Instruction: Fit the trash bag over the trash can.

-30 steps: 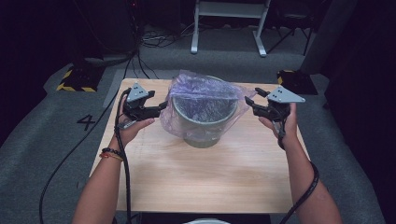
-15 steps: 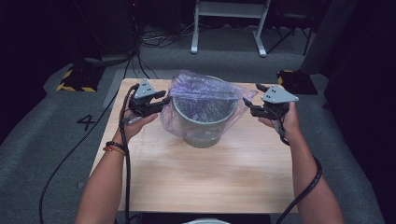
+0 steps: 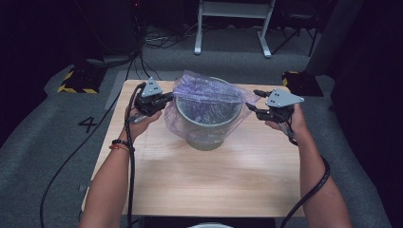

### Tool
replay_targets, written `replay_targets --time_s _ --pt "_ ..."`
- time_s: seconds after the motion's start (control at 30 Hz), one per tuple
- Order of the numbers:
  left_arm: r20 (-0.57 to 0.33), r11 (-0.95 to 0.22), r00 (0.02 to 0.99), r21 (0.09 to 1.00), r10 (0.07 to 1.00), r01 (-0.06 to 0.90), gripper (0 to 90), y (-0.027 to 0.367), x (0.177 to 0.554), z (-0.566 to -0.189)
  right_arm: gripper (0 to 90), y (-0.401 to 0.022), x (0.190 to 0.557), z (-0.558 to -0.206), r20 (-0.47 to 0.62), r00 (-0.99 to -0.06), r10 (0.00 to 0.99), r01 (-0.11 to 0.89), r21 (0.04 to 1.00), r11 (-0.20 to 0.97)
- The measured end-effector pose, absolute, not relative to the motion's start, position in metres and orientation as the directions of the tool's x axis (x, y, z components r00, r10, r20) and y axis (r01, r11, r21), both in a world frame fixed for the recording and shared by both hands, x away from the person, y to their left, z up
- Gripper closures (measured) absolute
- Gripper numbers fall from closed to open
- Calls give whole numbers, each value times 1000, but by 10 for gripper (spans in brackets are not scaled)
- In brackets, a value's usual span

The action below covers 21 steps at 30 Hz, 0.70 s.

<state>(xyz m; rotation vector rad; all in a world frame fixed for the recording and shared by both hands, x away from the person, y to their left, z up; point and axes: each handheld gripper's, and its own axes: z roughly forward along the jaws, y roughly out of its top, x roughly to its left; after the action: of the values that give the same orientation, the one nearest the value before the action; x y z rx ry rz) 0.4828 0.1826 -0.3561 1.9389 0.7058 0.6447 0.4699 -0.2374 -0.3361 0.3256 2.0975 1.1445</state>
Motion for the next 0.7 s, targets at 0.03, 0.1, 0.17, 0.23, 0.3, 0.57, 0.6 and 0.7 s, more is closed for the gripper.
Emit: replay_targets --time_s 0.03,0.1,0.17,0.23,0.3,0.57,0.6,0.7 --pt "142 -385 690 898 710 212 887 184 483 -356 413 -237 470 -336 -461 -727 509 -113 812 573" --pt "139 -383 692 899 709 212 888 185 483 -356 405 -236 469 -335 -449 -745 494 -123 820 559" --pt "143 -385 689 898 711 211 888 186 483 -355 400 -233 469 -335 -455 -742 492 -125 815 566" --pt "139 -386 687 896 713 219 888 185 484 -355 400 -228 471 -337 -460 -743 486 -117 804 583" --pt "142 -389 685 895 715 221 889 184 485 -354 462 -225 474 -340 -471 -729 496 -107 795 598" --pt "150 -391 688 896 710 209 895 182 490 -347 882 -227 487 -339 -425 -716 554 -54 825 562" --pt "158 -394 685 897 712 202 895 181 490 -346 889 -228 489 -338 -409 -712 571 -46 838 543" --pt "158 -398 689 894 708 205 896 179 493 -345 898 -230 492 -336 -383 -703 600 -33 860 510"
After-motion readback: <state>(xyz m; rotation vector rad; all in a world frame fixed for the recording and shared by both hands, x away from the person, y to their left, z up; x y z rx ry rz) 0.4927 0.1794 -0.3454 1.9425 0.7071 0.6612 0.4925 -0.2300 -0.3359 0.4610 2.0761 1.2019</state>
